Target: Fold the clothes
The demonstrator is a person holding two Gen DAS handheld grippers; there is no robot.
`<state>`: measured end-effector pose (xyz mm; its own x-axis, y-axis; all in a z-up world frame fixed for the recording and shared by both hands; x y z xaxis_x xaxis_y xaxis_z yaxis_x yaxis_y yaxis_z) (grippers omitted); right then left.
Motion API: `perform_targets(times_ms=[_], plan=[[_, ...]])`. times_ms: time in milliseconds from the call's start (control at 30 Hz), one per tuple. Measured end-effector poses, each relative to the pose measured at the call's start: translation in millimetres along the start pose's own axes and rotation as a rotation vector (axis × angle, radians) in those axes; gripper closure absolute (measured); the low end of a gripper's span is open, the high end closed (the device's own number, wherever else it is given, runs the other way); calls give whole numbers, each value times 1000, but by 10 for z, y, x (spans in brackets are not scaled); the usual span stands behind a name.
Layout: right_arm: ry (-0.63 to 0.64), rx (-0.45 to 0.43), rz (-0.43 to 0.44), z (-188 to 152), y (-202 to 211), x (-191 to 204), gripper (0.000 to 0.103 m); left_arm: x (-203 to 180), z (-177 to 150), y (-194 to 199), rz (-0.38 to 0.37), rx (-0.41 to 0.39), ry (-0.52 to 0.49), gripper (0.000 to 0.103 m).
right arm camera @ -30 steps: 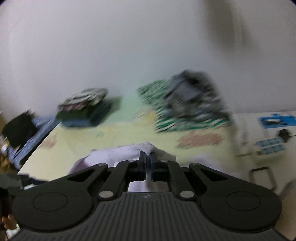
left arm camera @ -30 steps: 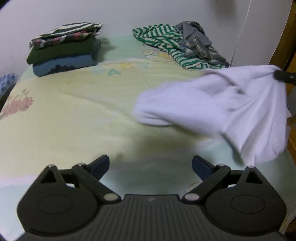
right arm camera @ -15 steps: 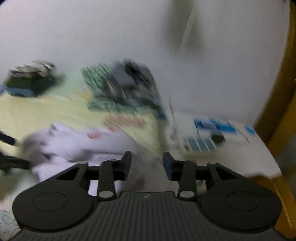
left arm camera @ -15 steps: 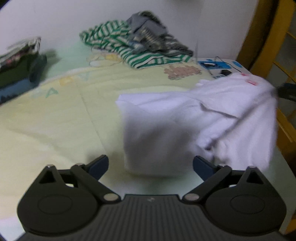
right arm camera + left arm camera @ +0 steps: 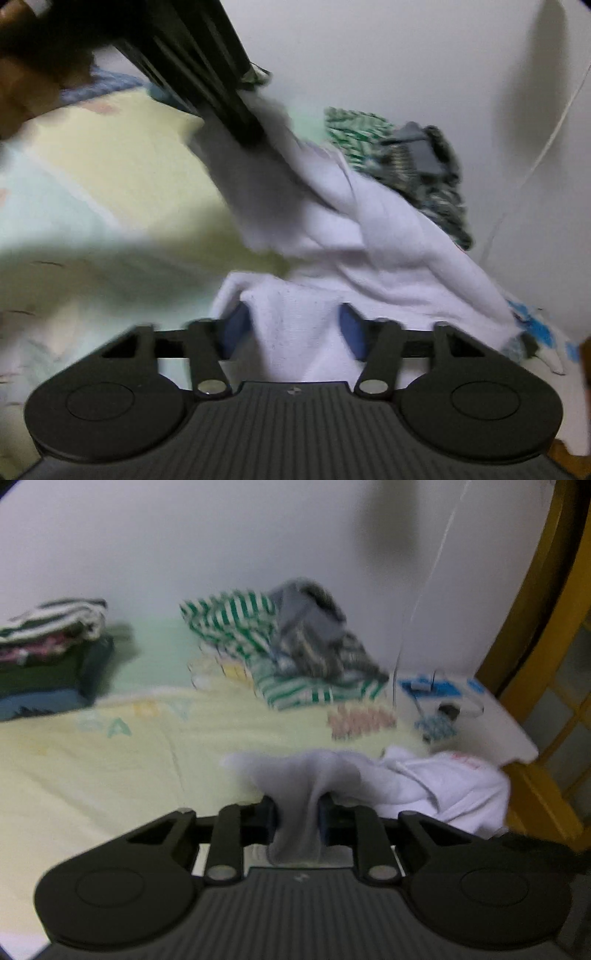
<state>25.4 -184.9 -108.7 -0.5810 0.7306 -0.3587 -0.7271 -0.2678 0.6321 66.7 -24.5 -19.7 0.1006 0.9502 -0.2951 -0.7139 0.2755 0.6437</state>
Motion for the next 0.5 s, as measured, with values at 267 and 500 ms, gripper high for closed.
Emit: perform_targets(times_ms=[267, 500], plan=[[-328, -270, 101, 446, 751, -856, 99, 360, 217, 840, 39, -178, 124, 92], [-515, -481, 114, 917, 1440, -1374, 99, 700, 504, 1721, 114, -360, 129, 94]])
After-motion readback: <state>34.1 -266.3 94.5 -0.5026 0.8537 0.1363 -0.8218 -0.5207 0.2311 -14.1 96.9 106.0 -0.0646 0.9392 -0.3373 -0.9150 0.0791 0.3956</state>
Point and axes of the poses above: each gripper's, at about its wrist camera, not at the fingertips, and y roughly against the way its jaws point, x to its left, z to its top, the point moved 4 cm from there along -y, roughly the way its jaws point, and after that the axes turned 5 degrees about y, right-handed, at the moved point
